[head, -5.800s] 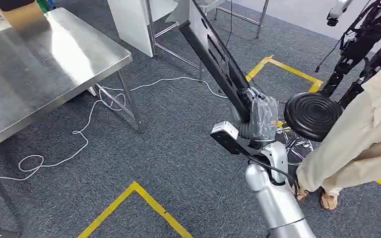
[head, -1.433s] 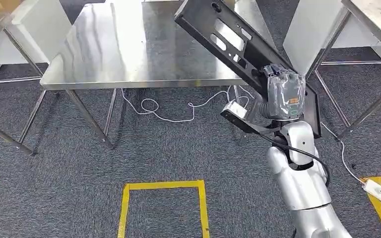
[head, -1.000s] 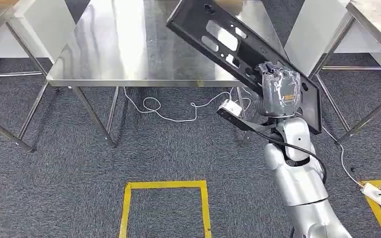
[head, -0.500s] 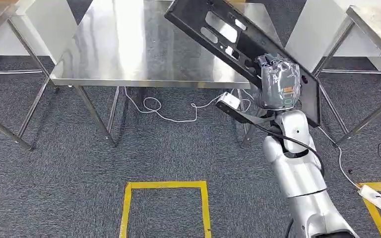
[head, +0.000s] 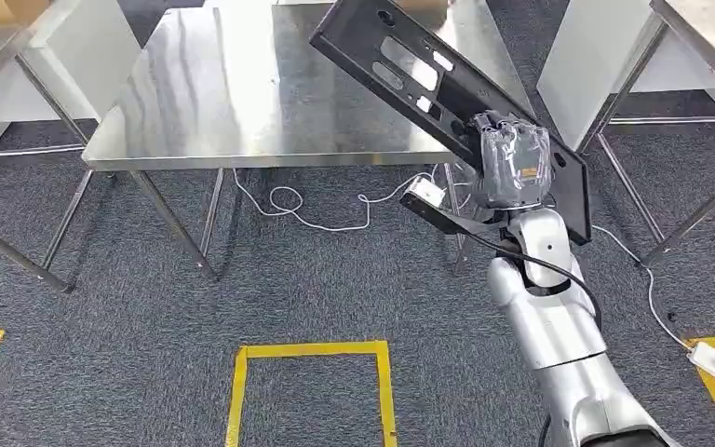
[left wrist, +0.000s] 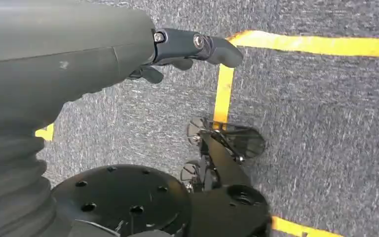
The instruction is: Take the parts from the cabinet and place them on the table.
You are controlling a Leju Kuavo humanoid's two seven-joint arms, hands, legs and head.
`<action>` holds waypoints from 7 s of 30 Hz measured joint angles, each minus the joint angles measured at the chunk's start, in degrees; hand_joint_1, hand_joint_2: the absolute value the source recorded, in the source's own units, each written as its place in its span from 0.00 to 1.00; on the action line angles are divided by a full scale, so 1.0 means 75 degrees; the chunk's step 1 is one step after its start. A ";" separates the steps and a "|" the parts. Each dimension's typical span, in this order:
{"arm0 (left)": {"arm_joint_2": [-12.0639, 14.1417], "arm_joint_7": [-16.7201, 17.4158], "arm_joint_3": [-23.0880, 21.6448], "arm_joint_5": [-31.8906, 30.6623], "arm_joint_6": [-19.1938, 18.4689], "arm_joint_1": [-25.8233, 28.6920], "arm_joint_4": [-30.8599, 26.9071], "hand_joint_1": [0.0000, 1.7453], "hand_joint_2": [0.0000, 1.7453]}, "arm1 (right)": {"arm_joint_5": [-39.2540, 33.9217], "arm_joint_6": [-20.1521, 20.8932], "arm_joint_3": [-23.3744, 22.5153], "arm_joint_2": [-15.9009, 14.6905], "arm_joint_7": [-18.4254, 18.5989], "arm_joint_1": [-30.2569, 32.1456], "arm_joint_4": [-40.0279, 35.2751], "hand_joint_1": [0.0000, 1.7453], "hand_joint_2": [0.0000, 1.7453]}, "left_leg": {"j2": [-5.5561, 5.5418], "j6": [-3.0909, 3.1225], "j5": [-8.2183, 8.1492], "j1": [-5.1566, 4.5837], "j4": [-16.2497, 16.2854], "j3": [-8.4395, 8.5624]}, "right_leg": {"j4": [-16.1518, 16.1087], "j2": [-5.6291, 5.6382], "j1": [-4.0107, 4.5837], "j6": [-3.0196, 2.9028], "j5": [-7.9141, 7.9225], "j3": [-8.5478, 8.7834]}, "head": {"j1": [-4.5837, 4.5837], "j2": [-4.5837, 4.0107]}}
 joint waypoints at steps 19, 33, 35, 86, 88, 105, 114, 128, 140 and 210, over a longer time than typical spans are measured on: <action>-0.0009 0.0024 0.0000 -0.0070 0.0026 0.0025 0.0009 0.00 1.00 | -0.0017 -0.0052 0.0000 -0.0018 0.0035 0.0115 0.0076 1.00 1.00 | -0.0006 0.0451 0.0797 -0.0080 -0.1567 0.0777 | 0.1966 -0.0019 0.0102 0.0173 -0.0695 -0.1137 | 0.0050 0.0000; -0.0023 0.0029 0.0000 -0.0082 0.0018 0.0034 0.0009 0.00 1.00 | -0.0020 -0.0052 0.0000 -0.0017 0.0041 0.0062 0.0116 1.00 1.00 | 0.0022 -0.0103 -0.0541 0.0072 0.1232 -0.0582 | 0.0049 0.0013 -0.0006 -0.0069 -0.0030 -0.0069 | -0.0024 0.0000; -0.0020 0.0032 0.0000 -0.0120 0.0012 0.0038 0.0009 0.00 1.00 | 0.0003 -0.0052 0.0000 -0.0020 0.0047 0.0063 0.0149 1.00 1.00 | 0.0025 -0.0067 -0.0036 0.0079 0.0925 -0.0630 | 0.0049 0.0025 0.0000 -0.0049 -0.0114 0.0039 | -0.0023 0.0000; 0.0076 0.0233 0.0000 -0.0391 -0.0090 -0.0074 0.0009 0.00 1.00 | 0.0833 0.1052 0.0012 -0.1195 0.0338 -0.2260 0.4188 1.00 1.00 | -0.0024 0.0245 0.0410 -0.0091 -0.1345 0.0934 | -0.0063 -0.0031 0.0111 0.0275 0.0460 -0.0456 | 0.0026 0.0000; 0.0076 0.0233 0.0000 -0.0391 -0.0090 -0.0072 0.0009 0.00 1.00 | 0.0831 0.1070 0.0023 -0.1195 0.0335 -0.2250 0.4278 1.00 1.00 | -0.0012 0.0206 0.0381 -0.0070 -0.1347 0.0940 | -0.0038 -0.0012 0.0157 0.0188 0.0415 -0.0472 | 0.0018 0.0000; 0.0122 0.0283 -0.0003 -0.0425 -0.0073 -0.0091 0.0015 0.00 1.00 | 0.0685 0.0653 0.0102 -0.1075 0.0181 -0.2145 0.4602 1.00 1.00 | 0.0064 0.0525 0.0925 -0.0022 -0.1559 0.0587 | -0.0088 0.0039 0.0263 0.0058 -0.0084 -0.0002 | -0.0026 0.0000; 0.0079 0.0353 -0.0003 -0.0562 -0.0079 -0.0144 0.0015 0.00 1.00 | 0.0443 -0.0126 0.0178 -0.0457 -0.0152 -0.1545 0.4829 1.00 1.00 | 0.0029 0.0333 0.0568 0.0040 -0.1534 0.1017 | 0.0649 -0.0023 -0.0045 0.0522 0.0252 -0.0832 | 0.0006 0.0000; 0.0108 0.0347 0.0000 -0.0533 -0.0044 -0.0099 0.0012 0.00 1.00 | 0.0804 -0.0242 0.0388 0.0481 0.0105 -0.1134 0.5149 1.00 1.00 | 0.0036 -0.0023 0.0107 0.0097 0.0462 -0.0358 | 0.0024 0.0053 0.0010 -0.0027 0.0042 -0.0122 | -0.0026 0.0000; 0.0149 0.0204 0.0003 -0.0533 -0.0070 -0.0040 0.0009 0.00 1.00 | 0.1084 -0.0099 0.0379 0.0551 0.0218 -0.1090 0.5155 1.00 1.00 | 0.0029 0.0435 0.0723 -0.0026 -0.1438 0.0674 | 0.2077 0.0039 0.0116 0.0073 -0.0887 -0.1125 | 0.0003 0.0000; 0.0204 0.0959 0.0388 -0.0682 -0.0152 0.0025 -0.0012 0.00 0.00 | 0.1763 -0.0321 0.0157 0.0358 0.0991 -0.0758 0.5231 0.00 0.00 | -0.0007 0.0302 0.0418 -0.0142 -0.1352 0.0919 | -0.0100 0.0032 0.0159 0.0173 0.0225 -0.0196 | 0.0032 0.0000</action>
